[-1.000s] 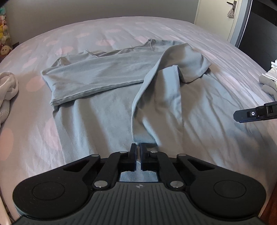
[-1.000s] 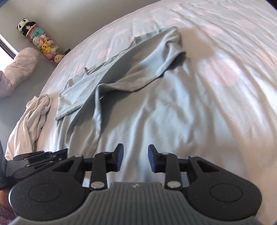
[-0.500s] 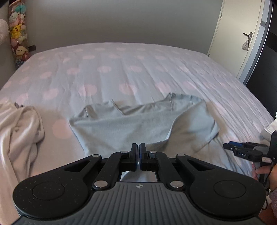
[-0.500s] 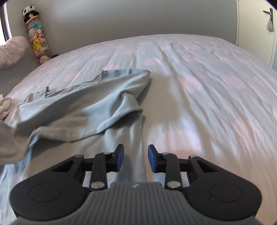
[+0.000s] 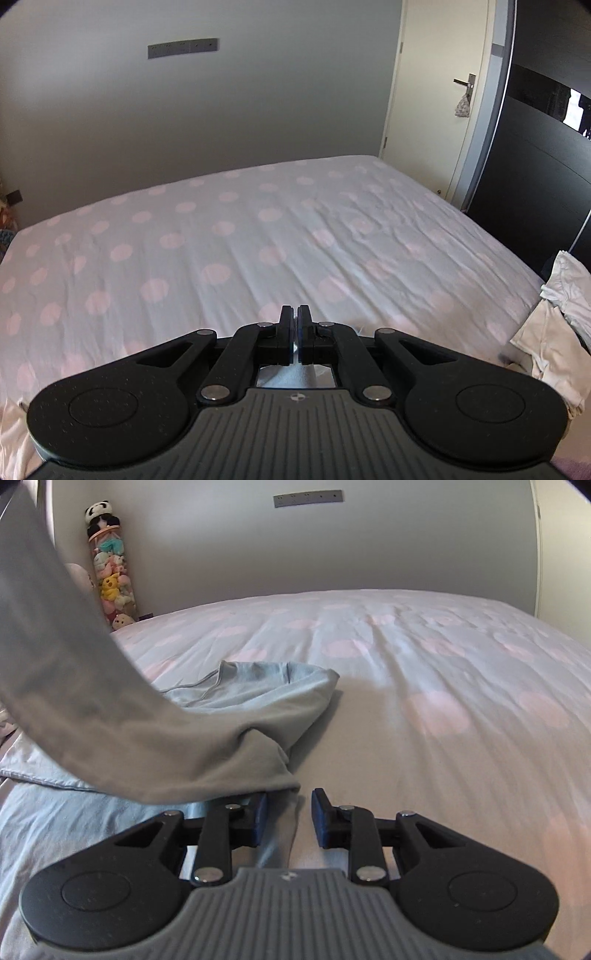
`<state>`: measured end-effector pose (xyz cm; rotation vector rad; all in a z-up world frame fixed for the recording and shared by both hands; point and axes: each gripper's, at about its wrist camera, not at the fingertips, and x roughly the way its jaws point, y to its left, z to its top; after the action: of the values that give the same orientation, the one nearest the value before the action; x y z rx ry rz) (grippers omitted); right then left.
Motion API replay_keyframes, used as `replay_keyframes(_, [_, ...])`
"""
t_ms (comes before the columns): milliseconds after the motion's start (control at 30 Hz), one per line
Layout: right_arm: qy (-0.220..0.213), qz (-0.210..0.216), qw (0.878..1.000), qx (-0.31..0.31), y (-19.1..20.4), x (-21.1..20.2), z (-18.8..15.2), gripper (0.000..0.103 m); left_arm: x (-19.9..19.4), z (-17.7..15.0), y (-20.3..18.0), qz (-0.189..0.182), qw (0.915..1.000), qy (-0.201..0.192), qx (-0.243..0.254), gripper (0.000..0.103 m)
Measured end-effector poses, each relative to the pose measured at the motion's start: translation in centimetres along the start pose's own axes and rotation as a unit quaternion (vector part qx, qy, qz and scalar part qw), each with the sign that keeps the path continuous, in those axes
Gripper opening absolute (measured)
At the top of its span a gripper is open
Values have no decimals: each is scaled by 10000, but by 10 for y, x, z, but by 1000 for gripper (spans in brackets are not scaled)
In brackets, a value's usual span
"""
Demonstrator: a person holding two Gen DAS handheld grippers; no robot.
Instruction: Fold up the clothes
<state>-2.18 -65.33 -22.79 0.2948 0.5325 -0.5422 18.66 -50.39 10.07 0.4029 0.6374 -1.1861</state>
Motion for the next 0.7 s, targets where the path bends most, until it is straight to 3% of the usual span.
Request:
replay_keyframes(300, [-344,222,9990,-165,-1,5,7,30,2,71,-60,-18,9989,-386,259,0])
replay_keyframes(467, [-559,270,9981,17,-4,2,14,29,10,88,-63,73,9988,-480,-16,0])
replay_keyframes(600, [-630,481,9963,344,-5,-2,20,32,14,98,-77,-92,9982,-592,22,0])
replay_keyframes(700, [-672,523,9962,162,8,-2,18,37,15,104,-91,-252,9974,-658,123,0])
